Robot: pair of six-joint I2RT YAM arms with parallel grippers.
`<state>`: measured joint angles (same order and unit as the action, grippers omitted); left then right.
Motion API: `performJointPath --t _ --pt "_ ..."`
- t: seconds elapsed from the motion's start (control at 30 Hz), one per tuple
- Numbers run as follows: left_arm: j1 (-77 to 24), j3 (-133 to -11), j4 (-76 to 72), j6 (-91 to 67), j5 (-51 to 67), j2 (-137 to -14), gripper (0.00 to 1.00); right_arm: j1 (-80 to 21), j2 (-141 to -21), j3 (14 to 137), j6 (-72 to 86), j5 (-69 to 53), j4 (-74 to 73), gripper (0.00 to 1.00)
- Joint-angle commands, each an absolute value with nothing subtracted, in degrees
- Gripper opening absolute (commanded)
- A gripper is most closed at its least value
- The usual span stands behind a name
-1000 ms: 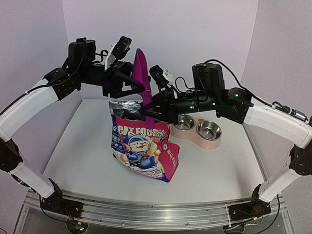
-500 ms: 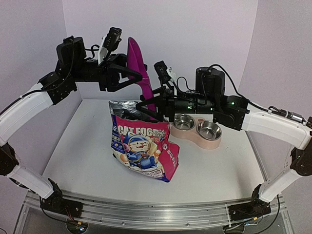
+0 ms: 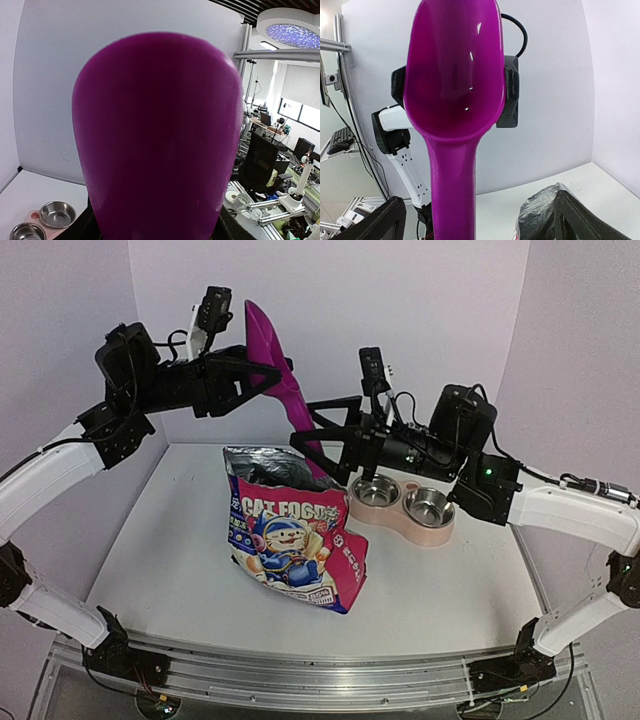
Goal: Serve the pet food
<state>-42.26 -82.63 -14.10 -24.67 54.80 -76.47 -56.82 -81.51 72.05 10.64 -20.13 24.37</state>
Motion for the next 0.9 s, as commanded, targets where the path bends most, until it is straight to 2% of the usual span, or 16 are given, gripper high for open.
performJointPath --t 0.0,0.37,0.53,0.67,0.8,0.87 --pt "-42.1 -81.9 -22.5 -30.5 54.4 -74.3 0.0 -56.9 -82.3 75.2 13.1 -20.6 29.9 0.95" --pt "-42.1 -81.1 -24.3 -29.1 53.7 -74.4 0.0 -57.4 -86.4 80.3 12.9 -20.0 26.2 0.72" --pt "-42.1 -81.0 -24.0 -27.7 53.1 -74.1 0.0 -57.8 -87.0 80.9 12.3 -19.5 25.7 0.5" --pt "-42.1 -81.1 -24.0 -27.2 52.9 -74.0 0.0 -58.0 -87.0 80.5 11.8 -19.8 25.6 0.42" --pt "-42.1 -81.0 -24.3 -27.7 52.8 -74.2 0.0 -58.2 -87.4 80.7 11.4 -20.5 24.8 0.38" --pt "-42.1 -81.0 -24.3 -27.8 52.9 -74.3 0.0 -58.5 -87.4 80.7 10.7 -20.6 24.4 0.32"
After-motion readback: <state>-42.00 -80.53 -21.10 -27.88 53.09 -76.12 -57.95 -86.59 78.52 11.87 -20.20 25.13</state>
